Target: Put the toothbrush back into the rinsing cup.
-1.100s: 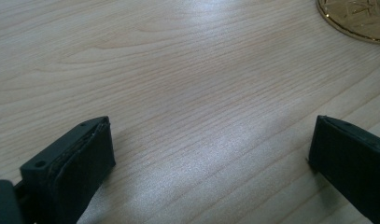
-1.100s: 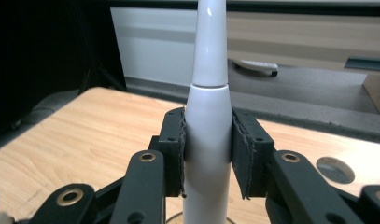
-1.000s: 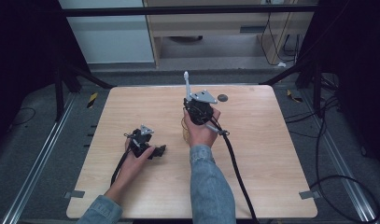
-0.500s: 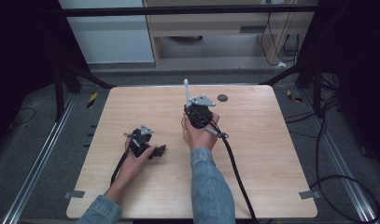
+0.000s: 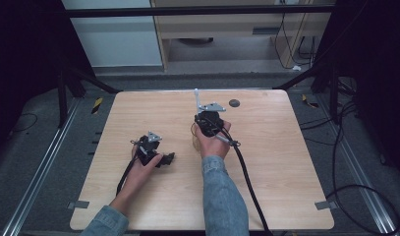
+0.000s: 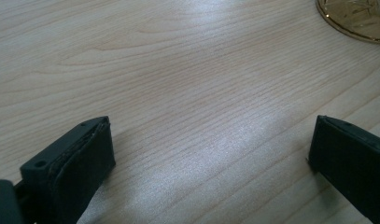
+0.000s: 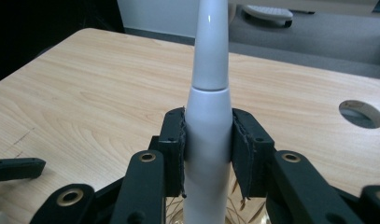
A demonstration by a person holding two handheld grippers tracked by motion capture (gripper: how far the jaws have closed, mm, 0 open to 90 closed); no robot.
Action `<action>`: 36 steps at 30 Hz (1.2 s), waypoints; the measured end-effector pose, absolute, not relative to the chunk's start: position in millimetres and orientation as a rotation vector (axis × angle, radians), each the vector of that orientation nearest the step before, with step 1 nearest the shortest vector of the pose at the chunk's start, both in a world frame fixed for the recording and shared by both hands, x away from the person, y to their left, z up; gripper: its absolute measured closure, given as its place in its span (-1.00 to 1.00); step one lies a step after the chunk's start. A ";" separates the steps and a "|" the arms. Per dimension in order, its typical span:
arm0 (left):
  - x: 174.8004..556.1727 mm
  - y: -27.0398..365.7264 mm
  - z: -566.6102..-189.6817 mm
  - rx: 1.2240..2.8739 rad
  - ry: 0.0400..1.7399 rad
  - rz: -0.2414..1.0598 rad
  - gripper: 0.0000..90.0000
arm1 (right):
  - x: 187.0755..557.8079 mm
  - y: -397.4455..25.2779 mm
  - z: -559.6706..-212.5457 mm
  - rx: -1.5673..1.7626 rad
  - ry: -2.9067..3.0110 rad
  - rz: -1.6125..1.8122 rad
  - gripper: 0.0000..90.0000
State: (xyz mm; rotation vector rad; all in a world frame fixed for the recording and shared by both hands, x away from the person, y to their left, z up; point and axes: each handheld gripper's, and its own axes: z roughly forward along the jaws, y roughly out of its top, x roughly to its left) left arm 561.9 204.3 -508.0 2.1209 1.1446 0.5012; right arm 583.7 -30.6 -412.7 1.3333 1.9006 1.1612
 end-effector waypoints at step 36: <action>562.3 204.2 -508.1 2.118 1.144 0.501 -1.00 | 586.2 -24.5 -410.8 1.329 1.964 1.098 0.21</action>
